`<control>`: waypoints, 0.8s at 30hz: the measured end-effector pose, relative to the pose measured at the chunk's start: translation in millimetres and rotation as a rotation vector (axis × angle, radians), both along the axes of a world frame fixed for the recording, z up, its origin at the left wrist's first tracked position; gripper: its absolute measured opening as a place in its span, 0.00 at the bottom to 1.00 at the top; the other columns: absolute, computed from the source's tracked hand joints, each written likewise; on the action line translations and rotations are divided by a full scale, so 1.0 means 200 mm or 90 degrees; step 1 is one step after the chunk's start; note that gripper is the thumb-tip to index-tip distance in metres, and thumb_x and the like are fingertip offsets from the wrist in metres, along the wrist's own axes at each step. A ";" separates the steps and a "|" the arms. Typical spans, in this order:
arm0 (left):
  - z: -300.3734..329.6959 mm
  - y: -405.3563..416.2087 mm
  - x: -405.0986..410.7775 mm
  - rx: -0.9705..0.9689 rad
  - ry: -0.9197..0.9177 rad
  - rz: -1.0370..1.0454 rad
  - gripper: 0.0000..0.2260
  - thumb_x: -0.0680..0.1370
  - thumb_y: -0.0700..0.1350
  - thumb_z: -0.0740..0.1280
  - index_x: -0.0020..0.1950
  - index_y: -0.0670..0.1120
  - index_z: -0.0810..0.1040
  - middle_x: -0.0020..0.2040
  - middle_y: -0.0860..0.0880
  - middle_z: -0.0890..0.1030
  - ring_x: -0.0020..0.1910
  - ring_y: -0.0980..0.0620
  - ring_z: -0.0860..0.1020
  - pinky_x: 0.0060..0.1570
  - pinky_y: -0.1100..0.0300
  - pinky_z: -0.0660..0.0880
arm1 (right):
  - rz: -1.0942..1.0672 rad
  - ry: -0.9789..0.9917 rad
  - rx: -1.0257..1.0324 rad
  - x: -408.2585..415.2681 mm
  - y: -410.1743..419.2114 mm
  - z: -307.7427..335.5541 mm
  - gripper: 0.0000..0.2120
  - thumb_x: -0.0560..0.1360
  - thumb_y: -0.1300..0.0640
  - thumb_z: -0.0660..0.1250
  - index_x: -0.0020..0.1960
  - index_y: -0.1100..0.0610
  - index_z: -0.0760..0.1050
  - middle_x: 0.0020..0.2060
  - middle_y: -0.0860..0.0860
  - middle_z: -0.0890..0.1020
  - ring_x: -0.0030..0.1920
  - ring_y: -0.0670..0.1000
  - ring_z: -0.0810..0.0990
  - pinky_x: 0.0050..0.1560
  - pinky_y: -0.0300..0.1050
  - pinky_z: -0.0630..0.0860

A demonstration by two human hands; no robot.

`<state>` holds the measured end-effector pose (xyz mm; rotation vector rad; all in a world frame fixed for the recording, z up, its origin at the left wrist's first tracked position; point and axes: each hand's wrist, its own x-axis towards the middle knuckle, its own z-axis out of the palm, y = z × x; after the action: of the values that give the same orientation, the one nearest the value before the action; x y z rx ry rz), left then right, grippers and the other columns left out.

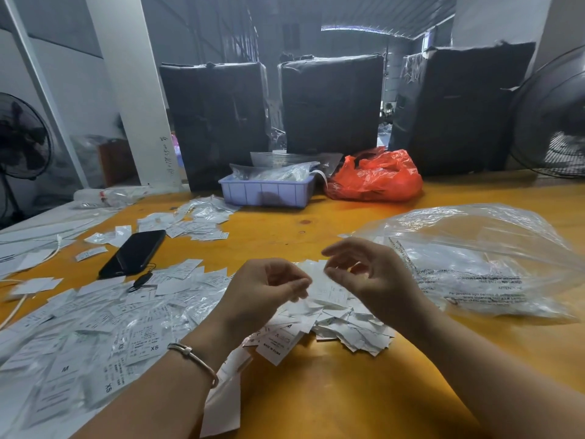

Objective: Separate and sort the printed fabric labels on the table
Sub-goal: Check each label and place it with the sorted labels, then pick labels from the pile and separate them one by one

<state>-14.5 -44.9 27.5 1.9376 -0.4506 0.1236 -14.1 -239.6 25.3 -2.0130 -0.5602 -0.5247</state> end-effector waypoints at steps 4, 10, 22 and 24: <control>-0.01 0.02 0.02 -0.052 0.042 0.081 0.02 0.73 0.38 0.73 0.41 0.44 0.84 0.36 0.46 0.84 0.35 0.56 0.80 0.37 0.66 0.75 | -0.143 0.047 -0.235 0.06 -0.03 -0.06 0.11 0.75 0.50 0.69 0.56 0.52 0.79 0.46 0.44 0.78 0.47 0.45 0.75 0.50 0.46 0.74; -0.02 0.04 0.03 -0.065 0.055 0.171 0.03 0.69 0.41 0.77 0.38 0.47 0.85 0.38 0.49 0.85 0.42 0.51 0.83 0.44 0.61 0.79 | -0.177 0.112 -0.420 0.07 0.01 -0.08 0.20 0.72 0.38 0.66 0.59 0.48 0.77 0.52 0.46 0.75 0.57 0.49 0.70 0.57 0.48 0.66; -0.01 0.02 0.03 -0.060 0.075 0.151 0.02 0.71 0.36 0.72 0.40 0.41 0.81 0.37 0.44 0.84 0.32 0.58 0.79 0.31 0.72 0.73 | -0.115 0.160 -0.281 0.05 -0.01 -0.05 0.15 0.68 0.48 0.75 0.54 0.46 0.80 0.43 0.45 0.75 0.44 0.46 0.73 0.49 0.47 0.72; -0.02 0.02 0.03 -0.044 0.077 0.124 0.02 0.72 0.38 0.73 0.39 0.43 0.83 0.37 0.45 0.84 0.33 0.58 0.79 0.33 0.71 0.74 | -0.103 0.163 -0.254 0.05 -0.02 -0.05 0.14 0.67 0.49 0.77 0.51 0.45 0.81 0.46 0.46 0.75 0.47 0.47 0.74 0.50 0.48 0.74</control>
<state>-8.8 -41.0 23.7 1.9054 -0.1746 0.1451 -3.4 -243.2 14.9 -2.4744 -0.3652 -0.2553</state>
